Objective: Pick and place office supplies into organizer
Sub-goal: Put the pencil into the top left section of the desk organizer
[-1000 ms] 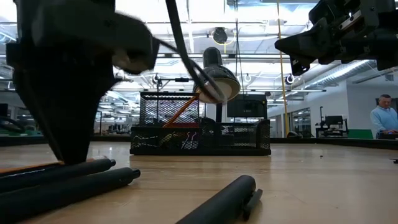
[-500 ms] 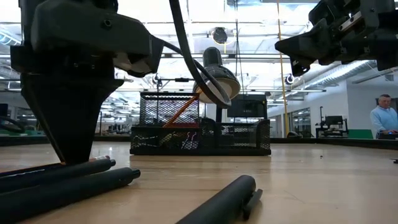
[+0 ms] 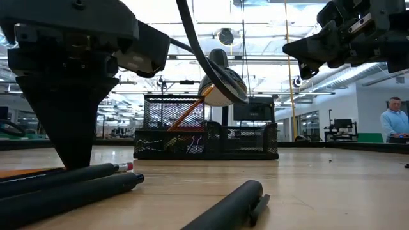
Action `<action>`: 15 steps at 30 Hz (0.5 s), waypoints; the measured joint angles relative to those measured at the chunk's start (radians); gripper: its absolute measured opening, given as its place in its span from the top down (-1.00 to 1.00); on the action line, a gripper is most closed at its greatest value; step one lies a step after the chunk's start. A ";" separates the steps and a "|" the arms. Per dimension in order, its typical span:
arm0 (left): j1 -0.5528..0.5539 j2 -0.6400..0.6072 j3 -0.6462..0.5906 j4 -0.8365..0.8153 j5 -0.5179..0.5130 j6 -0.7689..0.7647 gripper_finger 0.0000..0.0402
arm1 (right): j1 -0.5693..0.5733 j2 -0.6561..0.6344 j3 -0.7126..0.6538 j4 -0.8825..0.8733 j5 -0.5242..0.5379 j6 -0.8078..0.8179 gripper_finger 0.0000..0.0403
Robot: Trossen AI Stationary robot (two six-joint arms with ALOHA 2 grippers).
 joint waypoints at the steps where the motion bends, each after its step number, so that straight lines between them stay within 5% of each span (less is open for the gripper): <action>1: -0.001 0.000 0.000 0.003 -0.012 0.012 0.91 | 0.000 0.000 0.000 -0.001 0.000 -0.001 1.00; 6: -0.008 -0.048 -0.007 0.010 -0.096 0.063 0.97 | 0.000 0.000 0.000 -0.007 0.000 -0.002 1.00; 15: -0.015 -0.256 -0.012 0.025 -0.395 0.253 0.97 | 0.000 0.000 0.000 -0.007 0.000 -0.002 1.00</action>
